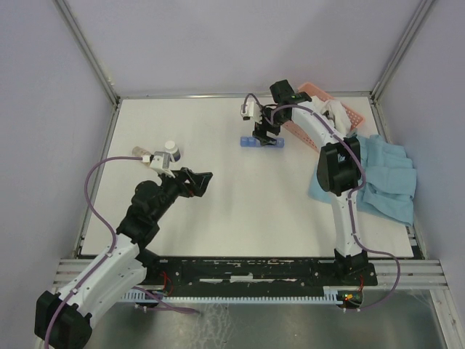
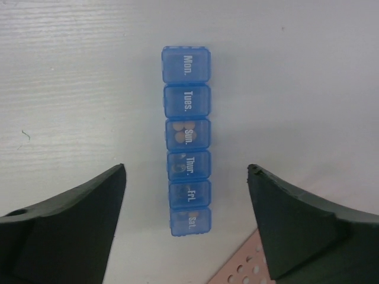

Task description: Sort the pills into containers

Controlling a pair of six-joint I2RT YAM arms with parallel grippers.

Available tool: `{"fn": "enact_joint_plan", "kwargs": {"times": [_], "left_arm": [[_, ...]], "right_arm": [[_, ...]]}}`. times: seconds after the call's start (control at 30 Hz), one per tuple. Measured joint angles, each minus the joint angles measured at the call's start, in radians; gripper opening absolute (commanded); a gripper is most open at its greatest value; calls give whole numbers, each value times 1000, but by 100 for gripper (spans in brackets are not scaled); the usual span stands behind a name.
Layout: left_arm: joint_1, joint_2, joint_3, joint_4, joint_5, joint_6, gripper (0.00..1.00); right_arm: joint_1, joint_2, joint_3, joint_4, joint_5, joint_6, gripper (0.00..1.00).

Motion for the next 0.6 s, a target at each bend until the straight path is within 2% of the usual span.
{"fn": "enact_joint_plan", "kwargs": {"times": [0.43, 0.6], "left_arm": [[0, 18, -1, 22, 0, 0, 99], [0, 16, -1, 21, 0, 0, 99]], "right_arm": [[-2, 178, 169, -122, 41, -15, 100], [-5, 214, 201, -133, 57, -18, 96]]}}
